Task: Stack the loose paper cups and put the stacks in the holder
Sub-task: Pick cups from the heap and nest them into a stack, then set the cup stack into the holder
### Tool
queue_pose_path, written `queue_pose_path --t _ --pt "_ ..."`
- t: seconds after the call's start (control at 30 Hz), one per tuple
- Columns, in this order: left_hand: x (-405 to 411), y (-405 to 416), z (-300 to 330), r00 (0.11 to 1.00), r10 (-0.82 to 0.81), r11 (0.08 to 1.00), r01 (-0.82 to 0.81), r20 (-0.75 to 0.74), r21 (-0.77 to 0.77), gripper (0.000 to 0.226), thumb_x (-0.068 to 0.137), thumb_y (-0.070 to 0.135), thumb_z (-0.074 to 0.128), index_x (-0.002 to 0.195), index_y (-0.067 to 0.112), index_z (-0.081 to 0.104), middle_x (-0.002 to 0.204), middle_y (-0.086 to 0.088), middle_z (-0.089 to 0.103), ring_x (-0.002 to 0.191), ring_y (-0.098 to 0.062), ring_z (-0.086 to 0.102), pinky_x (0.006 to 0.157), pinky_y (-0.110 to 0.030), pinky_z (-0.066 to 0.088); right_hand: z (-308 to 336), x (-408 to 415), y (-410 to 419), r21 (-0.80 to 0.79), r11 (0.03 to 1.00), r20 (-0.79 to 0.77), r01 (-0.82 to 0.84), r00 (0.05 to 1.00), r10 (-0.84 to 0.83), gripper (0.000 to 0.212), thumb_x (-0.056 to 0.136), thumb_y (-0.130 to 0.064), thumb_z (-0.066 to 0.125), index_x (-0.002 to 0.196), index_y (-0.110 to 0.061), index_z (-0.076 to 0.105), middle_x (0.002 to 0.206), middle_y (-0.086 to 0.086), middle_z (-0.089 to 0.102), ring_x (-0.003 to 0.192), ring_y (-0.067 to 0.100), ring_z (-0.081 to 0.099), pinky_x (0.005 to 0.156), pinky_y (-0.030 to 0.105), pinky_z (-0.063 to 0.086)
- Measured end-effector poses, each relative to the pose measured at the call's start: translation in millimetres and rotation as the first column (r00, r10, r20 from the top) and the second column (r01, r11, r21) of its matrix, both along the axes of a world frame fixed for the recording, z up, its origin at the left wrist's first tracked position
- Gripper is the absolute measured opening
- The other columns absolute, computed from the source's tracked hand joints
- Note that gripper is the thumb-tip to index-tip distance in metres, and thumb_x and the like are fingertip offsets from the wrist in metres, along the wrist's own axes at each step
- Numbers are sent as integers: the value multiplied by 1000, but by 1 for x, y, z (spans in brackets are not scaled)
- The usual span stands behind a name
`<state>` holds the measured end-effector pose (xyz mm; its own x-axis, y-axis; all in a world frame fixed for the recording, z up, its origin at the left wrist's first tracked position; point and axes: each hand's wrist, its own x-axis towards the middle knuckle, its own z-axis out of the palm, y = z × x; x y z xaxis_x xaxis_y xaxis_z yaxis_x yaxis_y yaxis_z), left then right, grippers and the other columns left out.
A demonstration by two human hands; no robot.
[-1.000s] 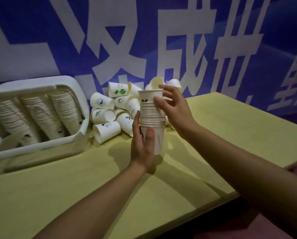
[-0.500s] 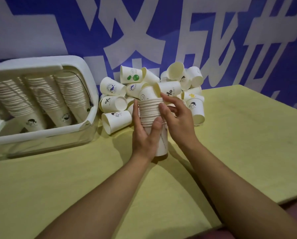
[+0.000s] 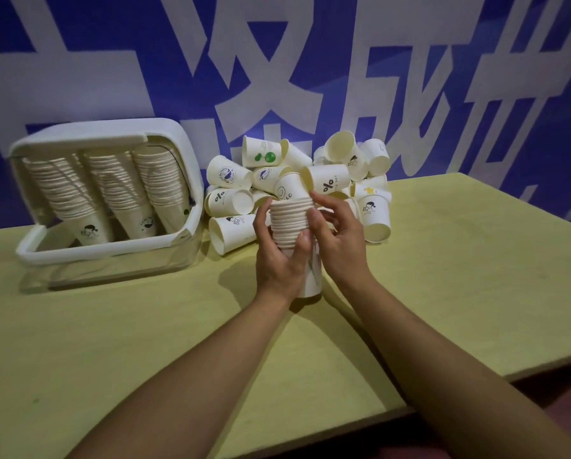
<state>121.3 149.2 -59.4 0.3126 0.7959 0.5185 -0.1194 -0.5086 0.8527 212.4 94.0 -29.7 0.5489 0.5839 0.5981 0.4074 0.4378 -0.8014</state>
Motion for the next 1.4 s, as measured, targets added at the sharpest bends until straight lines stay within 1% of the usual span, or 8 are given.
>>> queue_pose_path --t 0.17,0.27,0.37,0.47,0.63,0.93,1.23,1.4 --pt "-38 4 6 992 44 998 -50 -121 -43 76 72 78 51 136 54 18 102 20 63 91 -17 69 79 -40 57 13 -14 11 -170 984 65 -59 995 70 27 97 -24 63 123 -24 65 123 -1 63 105 9 64 92 29 55" --pt "-81 20 9 989 84 995 -90 -120 -38 79 71 75 58 138 57 20 112 20 62 99 -17 69 83 -42 58 20 -43 22 -212 964 71 -160 981 178 29 97 -29 62 125 -26 64 127 -5 62 109 10 63 93 39 56" --pt "-135 33 20 981 146 987 -152 -128 -43 76 74 74 63 134 65 18 119 17 58 99 -5 64 79 -34 56 26 -86 39 -223 943 95 -246 958 272 35 98 -30 60 133 -28 56 126 -8 60 109 7 61 89 34 58" --pt "-184 49 34 956 269 962 -272 -121 -10 70 87 60 66 134 64 15 138 9 49 106 -5 59 81 -29 51 29 -132 59 -264 895 -7 -361 928 372 42 99 -29 57 139 -31 46 123 -5 58 105 10 63 78 29 60" --pt "-239 87 62 870 491 871 -490 -40 32 69 88 50 71 139 54 24 134 10 48 109 -15 63 84 -34 57 -6 -174 85 -336 783 -291 -523 849 442 25 99 -25 57 124 -24 61 109 6 64 77 11 65 64 30 55" --pt "-250 153 92 791 608 791 -598 -61 127 81 85 41 79 147 34 27 145 8 47 115 -15 59 93 -42 57 -35 -174 101 -365 756 -314 -544 836 450 14 98 -13 58 106 -19 67 72 2 58 57 17 53 62 37 49" --pt "-251 175 44 590 721 662 -742 -363 109 79 78 46 82 135 45 27 143 7 56 122 -30 58 100 -53 48 -32 -172 100 -404 738 -261 -541 841 474 17 100 -14 55 111 -17 68 70 3 59 60 12 56 64 32 54" --pt "-250 179 41 576 702 659 -748 -419 77 80 75 42 86 128 45 26 136 8 60 118 -29 60 100 -53 47 -30 -174 98 -419 750 -221 -512 859 463 17 100 -13 55 109 -16 68 73 3 60 59 10 56 62 29 54"
